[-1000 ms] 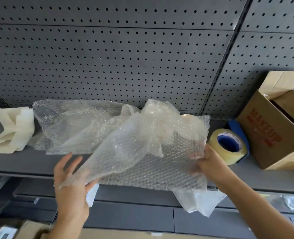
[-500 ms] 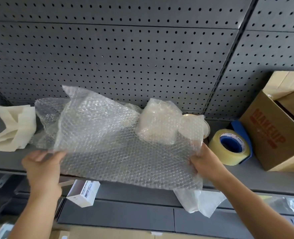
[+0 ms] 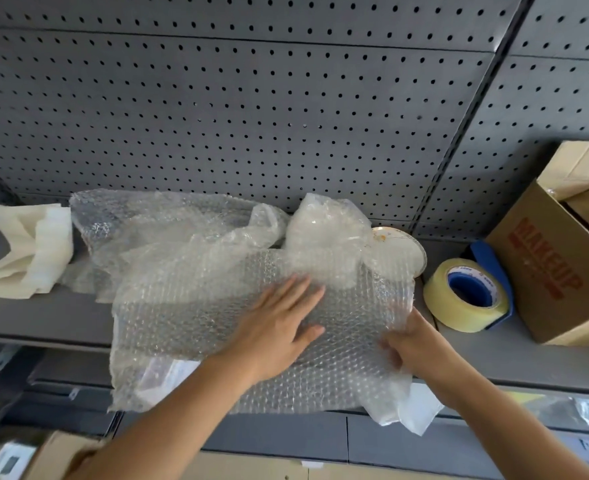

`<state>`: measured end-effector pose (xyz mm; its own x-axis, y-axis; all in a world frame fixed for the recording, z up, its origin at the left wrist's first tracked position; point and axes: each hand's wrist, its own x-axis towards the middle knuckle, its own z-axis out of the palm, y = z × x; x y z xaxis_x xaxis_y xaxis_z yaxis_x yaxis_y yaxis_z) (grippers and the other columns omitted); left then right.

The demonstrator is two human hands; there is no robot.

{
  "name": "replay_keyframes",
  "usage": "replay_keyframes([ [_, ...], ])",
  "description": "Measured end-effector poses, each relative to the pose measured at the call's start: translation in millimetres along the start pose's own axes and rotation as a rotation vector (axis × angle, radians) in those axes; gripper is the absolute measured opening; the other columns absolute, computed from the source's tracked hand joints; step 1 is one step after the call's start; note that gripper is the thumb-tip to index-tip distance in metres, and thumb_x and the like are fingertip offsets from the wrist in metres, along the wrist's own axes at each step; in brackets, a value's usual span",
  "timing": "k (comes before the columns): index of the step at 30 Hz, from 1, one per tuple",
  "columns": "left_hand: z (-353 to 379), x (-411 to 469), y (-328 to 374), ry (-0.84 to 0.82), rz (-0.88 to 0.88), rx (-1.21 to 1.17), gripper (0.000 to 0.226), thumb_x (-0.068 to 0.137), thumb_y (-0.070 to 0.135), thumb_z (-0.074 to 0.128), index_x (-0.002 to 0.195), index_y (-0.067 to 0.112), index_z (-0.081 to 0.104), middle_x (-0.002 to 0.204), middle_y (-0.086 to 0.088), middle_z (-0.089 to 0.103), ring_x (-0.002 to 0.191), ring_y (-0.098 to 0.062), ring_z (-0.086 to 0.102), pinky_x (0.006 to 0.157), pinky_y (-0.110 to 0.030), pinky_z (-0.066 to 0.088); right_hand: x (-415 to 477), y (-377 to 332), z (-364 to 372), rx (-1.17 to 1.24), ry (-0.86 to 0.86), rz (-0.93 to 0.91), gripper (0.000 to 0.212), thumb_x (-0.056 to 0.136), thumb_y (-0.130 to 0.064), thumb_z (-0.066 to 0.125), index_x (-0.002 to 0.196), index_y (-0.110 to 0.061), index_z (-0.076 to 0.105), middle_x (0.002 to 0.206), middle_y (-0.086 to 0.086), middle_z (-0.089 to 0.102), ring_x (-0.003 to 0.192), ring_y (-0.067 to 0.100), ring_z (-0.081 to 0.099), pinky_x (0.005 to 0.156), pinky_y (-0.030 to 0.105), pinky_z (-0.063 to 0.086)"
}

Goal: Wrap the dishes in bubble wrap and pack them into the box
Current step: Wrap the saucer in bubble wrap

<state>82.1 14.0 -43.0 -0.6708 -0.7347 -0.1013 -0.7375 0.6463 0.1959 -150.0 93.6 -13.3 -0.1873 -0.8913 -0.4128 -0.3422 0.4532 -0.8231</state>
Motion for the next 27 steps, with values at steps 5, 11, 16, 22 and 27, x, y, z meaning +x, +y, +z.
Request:
replay_keyframes([
  [5,9.9,6.9,-0.2,-0.136,0.017,0.027,0.07,0.097,0.072,0.008,0.156,0.042,-0.017,0.162,0.013,-0.032,0.149,-0.01,-0.033,0.127,-0.042,-0.01,-6.0,-10.9,-22.6,-0.214,-0.039,0.077,0.017,0.098,-0.025,0.059,0.115,-0.024,0.055,0.09,-0.005,0.073,0.073,0.012,0.073,0.075,0.037,0.061],
  [11,17.7,6.1,-7.2,-0.112,0.013,-0.003,0.078,0.09,0.076,0.001,0.159,0.042,-0.006,0.167,0.013,-0.019,0.154,-0.011,-0.021,0.128,-0.042,-0.007,17.1,-38.3,-45.5,-0.684,0.471,-0.4,0.041,0.094,-0.003,0.053,0.133,-0.012,0.059,0.119,0.01,0.061,0.082,0.022,0.06,0.067,0.027,0.048],
  [16,16.1,13.2,-10.1,-0.092,0.012,-0.054,0.071,0.096,0.072,0.016,0.16,0.043,0.003,0.169,0.015,-0.014,0.154,-0.008,-0.018,0.128,-0.04,-0.007,62.7,-57.2,-46.9,-1.133,0.27,-0.268,0.053,0.085,0.004,0.056,0.135,-0.014,0.055,0.135,0.007,0.052,0.128,0.026,0.043,0.104,0.039,0.045],
  [22,15.4,8.8,-21.0,-0.09,0.0,-0.045,0.071,0.095,0.073,0.018,0.159,0.046,0.002,0.167,0.015,-0.018,0.154,-0.01,-0.019,0.126,-0.037,-0.011,98.4,-52.5,-61.5,-1.356,-0.073,-0.118,0.055,0.096,-0.022,0.057,0.147,-0.035,0.041,0.145,0.0,0.047,0.131,0.025,0.047,0.099,0.043,0.049],
  [27,14.3,4.0,-26.9,-0.097,-0.004,-0.059,0.07,0.096,0.072,0.019,0.159,0.046,0.002,0.168,0.015,-0.018,0.154,-0.009,-0.021,0.127,-0.037,-0.011,104.7,-38.9,-60.9,-1.406,-0.06,-0.178,0.047,0.097,-0.034,0.053,0.143,-0.038,0.043,0.136,-0.006,0.053,0.122,0.023,0.055,0.083,0.039,0.051],
])
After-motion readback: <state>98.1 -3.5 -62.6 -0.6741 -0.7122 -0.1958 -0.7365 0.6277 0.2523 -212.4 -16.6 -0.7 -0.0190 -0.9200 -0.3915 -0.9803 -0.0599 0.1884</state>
